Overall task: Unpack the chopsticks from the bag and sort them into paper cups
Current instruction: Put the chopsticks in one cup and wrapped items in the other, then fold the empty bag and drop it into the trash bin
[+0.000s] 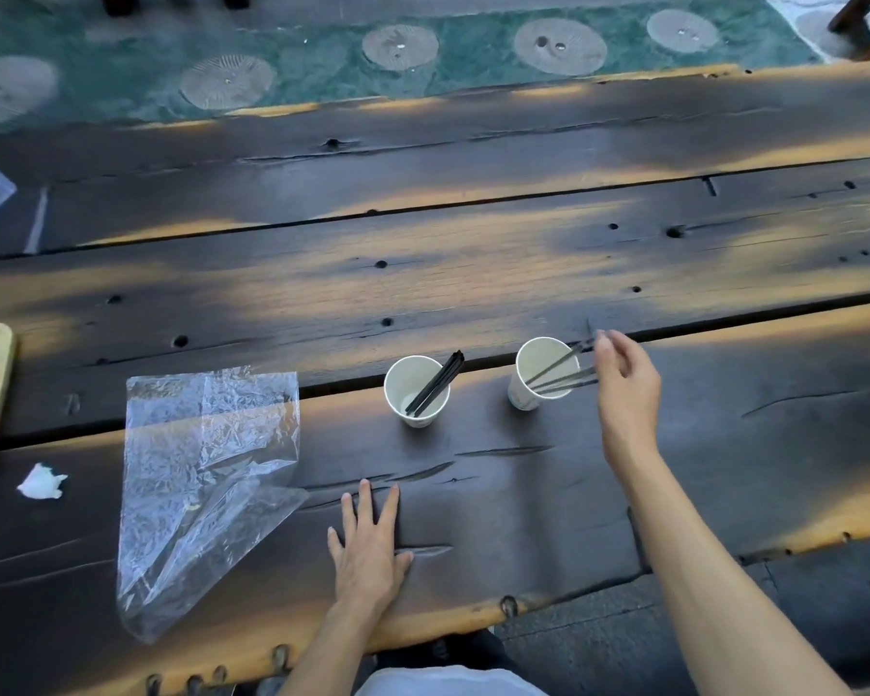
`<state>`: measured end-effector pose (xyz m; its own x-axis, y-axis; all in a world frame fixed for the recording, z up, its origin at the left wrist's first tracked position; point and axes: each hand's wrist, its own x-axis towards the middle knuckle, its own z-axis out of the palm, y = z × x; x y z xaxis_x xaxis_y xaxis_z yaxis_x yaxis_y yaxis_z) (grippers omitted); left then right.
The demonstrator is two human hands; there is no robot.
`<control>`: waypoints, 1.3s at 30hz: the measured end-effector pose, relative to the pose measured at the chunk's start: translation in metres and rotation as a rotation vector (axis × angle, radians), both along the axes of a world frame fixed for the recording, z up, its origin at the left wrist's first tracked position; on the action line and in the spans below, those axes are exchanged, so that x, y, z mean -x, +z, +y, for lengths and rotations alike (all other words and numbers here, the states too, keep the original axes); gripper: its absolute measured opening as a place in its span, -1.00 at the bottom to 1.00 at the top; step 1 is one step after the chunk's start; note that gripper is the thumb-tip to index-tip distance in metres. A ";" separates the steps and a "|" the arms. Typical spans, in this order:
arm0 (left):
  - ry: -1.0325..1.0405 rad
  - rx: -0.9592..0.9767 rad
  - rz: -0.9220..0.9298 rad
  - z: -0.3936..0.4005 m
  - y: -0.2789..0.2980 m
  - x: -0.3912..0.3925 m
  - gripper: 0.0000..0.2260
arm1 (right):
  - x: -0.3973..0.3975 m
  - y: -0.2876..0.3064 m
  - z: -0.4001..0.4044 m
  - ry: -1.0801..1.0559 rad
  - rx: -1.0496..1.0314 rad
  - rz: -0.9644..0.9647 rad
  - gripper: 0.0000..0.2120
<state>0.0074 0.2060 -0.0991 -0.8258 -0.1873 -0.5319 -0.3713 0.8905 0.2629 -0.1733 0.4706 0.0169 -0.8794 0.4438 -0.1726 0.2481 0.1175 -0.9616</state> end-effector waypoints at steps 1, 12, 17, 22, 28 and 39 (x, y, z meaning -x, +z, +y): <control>0.048 -0.042 0.055 -0.003 0.002 -0.002 -0.26 | -0.005 -0.002 0.001 -0.085 0.058 0.005 -0.66; 1.720 -1.542 0.239 -0.074 0.035 -0.026 -0.73 | -0.118 -0.051 -0.097 -0.110 0.417 -0.573 -0.82; 1.816 -1.579 0.296 -0.100 0.041 -0.021 -0.80 | -0.130 -0.048 -0.176 0.446 0.387 -0.693 -0.92; 1.782 -1.474 0.236 -0.102 0.039 -0.027 -0.91 | -0.128 -0.050 -0.221 0.632 0.314 -0.708 -0.93; 1.741 -1.472 0.153 -0.086 0.029 -0.052 -0.91 | -0.136 -0.061 -0.242 0.709 0.261 -0.714 -0.93; 1.565 -1.384 0.028 -0.078 0.023 -0.076 -0.89 | -0.115 -0.086 -0.253 0.539 0.294 -0.726 -0.85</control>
<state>0.0836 0.1280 -0.0760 -0.4138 -0.1573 -0.8967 -0.4291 -0.8350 0.3445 -0.0581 0.2174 -0.0686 -0.5870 -0.1388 -0.7976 0.7796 0.1685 -0.6031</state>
